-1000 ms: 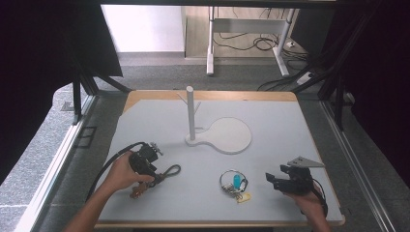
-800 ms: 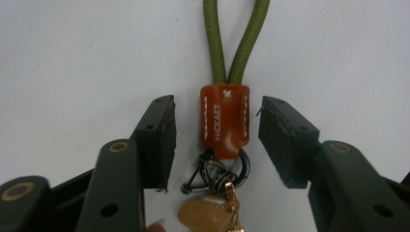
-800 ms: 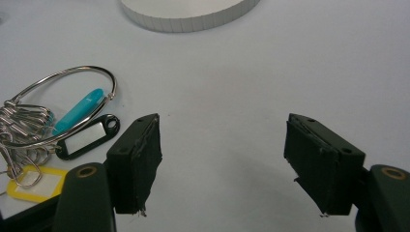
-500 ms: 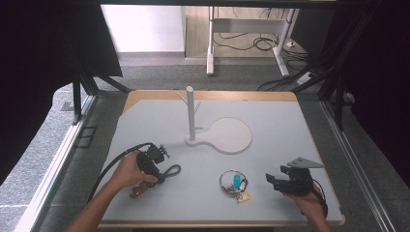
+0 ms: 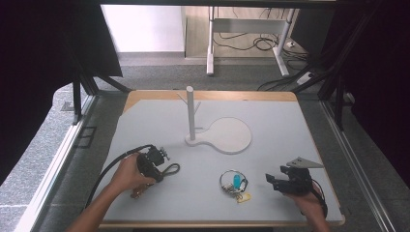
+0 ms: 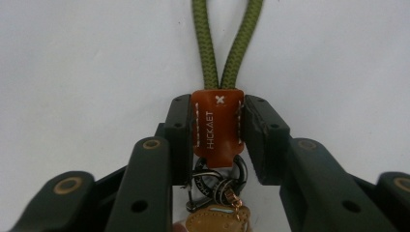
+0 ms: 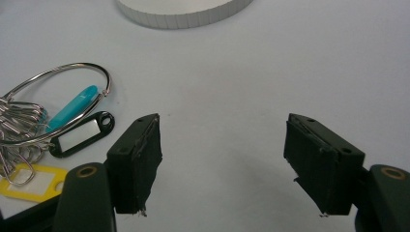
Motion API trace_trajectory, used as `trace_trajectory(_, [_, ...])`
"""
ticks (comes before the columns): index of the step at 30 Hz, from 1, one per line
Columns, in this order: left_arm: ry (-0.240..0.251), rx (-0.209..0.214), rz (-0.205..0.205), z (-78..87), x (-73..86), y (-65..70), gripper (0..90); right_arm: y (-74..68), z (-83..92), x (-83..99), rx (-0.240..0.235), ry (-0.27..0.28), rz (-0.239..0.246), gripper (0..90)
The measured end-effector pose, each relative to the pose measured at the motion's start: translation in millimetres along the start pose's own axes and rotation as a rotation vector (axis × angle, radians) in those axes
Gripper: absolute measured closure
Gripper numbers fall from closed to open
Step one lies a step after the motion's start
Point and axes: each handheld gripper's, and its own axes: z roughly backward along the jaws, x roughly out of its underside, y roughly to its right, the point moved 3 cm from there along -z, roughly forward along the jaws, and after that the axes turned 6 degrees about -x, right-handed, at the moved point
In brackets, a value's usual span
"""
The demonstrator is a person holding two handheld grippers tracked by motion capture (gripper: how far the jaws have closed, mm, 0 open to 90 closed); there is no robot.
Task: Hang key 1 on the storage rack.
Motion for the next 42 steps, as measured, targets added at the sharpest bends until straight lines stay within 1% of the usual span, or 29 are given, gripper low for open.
trace_trajectory(6, [0.005, 0.007, -0.002, 1.2, 0.7, -1.2, 66.7, 1.3, 0.5, 0.4, 0.002, 0.002, -0.002, 30.1])
trace_trajectory(9, [0.037, 0.024, 0.01, 7.7, 1.4, -4.1, 66.7, 3.5, 1.3, 0.3, 0.006, 0.008, -0.011, 30.2])
trace_trajectory(11, [0.052, 0.018, 0.012, 15.4, 2.2, -6.6, 66.7, 5.2, 2.0, 0.8, 0.008, 0.011, -0.013, 30.3])
trace_trajectory(13, [0.077, 0.018, 0.018, 25.4, 2.9, -8.2, 66.7, 5.8, 2.5, 1.4, 0.009, 0.01, -0.018, 30.4])
trace_trajectory(14, [0.104, 0.026, 0.03, 32.3, 3.4, -8.8, 66.8, 6.0, 2.5, 1.6, 0.01, 0.011, -0.019, 30.4])
trace_trajectory(16, [0.135, 0.033, 0.036, 43.5, 4.8, -11.1, 66.7, 6.4, 2.8, 2.0, 0.01, 0.012, -0.022, 30.4])
trace_trajectory(20, [0.184, 0.041, 0.051, 60.5, 7.3, -17.4, 66.7, 7.3, 2.9, 2.2, 0.009, 0.012, -0.024, 30.6])
trace_trajectory(26, [0.207, 0.044, 0.064, 74.9, 9.2, -25.3, 66.7, 8.4, 2.3, 3.2, 0.012, 0.011, -0.031, 30.7])
trace_trajectory(31, [0.214, 0.046, 0.069, 81.1, 8.1, -27.0, 66.7, 8.7, 2.5, 3.2, 0.014, 0.013, -0.031, 30.7])
trace_trajectory(33, [0.221, 0.042, 0.073, 83.6, 6.8, -28.7, 66.7, 8.9, 2.4, 3.3, 0.015, 0.013, -0.032, 30.8])
trace_trajectory(37, [0.235, 0.053, 0.082, 89.4, 3.5, -32.0, 66.7, 9.0, 2.7, 3.3, 0.014, 0.014, -0.032, 30.7])
trace_trajectory(42, [0.241, 0.051, 0.077, 98.2, -0.7, -34.3, 66.7, 10.1, 3.3, 3.7, 0.015, 0.014, -0.032, 30.8])
